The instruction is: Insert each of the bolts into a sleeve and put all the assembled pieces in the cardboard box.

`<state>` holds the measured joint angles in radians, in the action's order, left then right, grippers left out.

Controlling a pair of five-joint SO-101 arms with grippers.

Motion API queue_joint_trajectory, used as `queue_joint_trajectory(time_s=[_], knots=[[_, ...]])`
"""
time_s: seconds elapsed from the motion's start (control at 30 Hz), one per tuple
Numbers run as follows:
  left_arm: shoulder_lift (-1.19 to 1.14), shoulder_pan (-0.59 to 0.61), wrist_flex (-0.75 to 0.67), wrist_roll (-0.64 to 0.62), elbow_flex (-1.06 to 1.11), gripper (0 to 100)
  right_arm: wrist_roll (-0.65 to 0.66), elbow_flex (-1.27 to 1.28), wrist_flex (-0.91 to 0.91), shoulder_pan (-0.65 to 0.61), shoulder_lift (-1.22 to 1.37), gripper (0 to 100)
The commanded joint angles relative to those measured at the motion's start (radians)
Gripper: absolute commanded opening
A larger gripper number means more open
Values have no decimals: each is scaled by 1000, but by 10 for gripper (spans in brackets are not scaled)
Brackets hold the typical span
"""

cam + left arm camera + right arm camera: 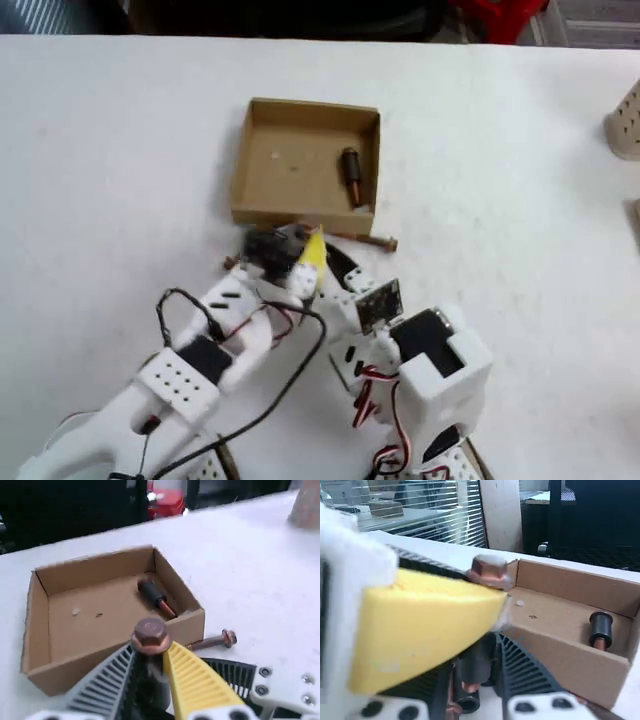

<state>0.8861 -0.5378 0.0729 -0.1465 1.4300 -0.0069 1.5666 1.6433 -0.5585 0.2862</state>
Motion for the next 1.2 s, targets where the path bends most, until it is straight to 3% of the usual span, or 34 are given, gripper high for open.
queue_joint_trajectory(time_s=[0.0,0.63,0.9,1.17], knots=[[15,-30,8,29,-6,20,-2,-5,7,21,-10,16],[13,39,-14,28,20,25,-2,-6,8,38,-15,16],[16,39,-6,-43,35,312,-2,-8,8,38,-15,16],[21,39,-12,-64,32,339,-2,-8,8,38,-15,16]])
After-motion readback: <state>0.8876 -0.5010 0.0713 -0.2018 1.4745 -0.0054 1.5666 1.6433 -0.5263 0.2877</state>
